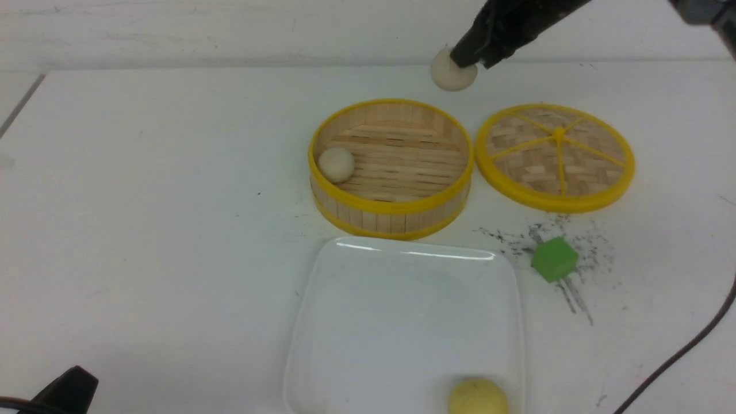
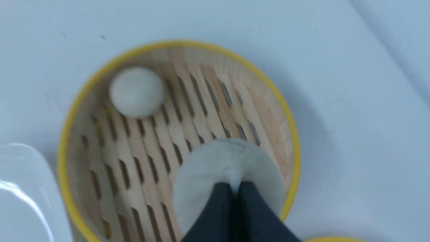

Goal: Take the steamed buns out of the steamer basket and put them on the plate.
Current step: Use the right arm to put the steamed stuffed bun into the plate

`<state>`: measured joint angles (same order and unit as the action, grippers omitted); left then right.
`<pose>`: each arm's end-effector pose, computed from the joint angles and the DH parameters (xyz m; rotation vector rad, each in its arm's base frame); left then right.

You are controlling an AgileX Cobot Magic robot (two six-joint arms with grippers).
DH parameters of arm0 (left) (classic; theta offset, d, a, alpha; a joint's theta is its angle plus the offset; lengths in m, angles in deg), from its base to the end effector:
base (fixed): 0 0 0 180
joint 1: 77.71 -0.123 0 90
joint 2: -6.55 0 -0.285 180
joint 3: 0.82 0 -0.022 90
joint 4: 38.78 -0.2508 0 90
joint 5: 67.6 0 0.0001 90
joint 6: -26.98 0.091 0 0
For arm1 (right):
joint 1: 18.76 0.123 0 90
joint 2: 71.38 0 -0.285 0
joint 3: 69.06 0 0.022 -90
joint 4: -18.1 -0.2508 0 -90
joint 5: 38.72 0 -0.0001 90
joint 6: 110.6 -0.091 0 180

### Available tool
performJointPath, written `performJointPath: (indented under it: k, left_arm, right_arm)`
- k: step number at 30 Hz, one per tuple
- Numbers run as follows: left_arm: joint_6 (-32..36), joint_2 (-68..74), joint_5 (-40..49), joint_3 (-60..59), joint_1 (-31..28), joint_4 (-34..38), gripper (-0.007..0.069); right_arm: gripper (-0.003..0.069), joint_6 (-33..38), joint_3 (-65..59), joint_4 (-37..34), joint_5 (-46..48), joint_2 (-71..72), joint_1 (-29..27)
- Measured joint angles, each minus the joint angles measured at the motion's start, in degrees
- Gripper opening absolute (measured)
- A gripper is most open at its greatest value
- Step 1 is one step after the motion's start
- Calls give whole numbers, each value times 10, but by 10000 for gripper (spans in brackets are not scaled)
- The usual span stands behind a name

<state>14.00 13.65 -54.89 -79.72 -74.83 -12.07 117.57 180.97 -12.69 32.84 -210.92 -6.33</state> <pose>0.0551 -0.0118 0.1859 -0.4686 1.6752 -0.6277 0.4758 0.1501 0.3569 -1.1776 1.9912 0.3920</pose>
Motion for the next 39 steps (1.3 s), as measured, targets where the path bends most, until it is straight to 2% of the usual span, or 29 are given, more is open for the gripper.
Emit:
performJointPath:
  k: [5,13,17,24,28,29,32,39]
  left_arm:
    - [0,0,0,0,0,0,234]
    - [0,0,0,0,0,0,237]
    - [0,0,0,0,0,0,237]
    - [0,0,0,0,0,0,237]
    - [0,0,0,0,0,0,237]
    - [0,0,0,0,0,0,237]
    - [0,0,0,0,0,0,237]
    - [0,0,0,0,0,0,237]
  right_arm:
    - [15,-17,0,4,4,52,0]
    - [15,-114,-38,35,4,128,0]
    - [15,-153,-139,39,4,197,0]
    - [17,-162,-371,32,4,347,0]
    - [18,-122,-589,-31,2,449,0]
    - [18,-118,-589,-31,2,453,0]
    - [20,-42,-748,-105,-5,500,1]
    - [22,48,-888,-141,-125,504,1]
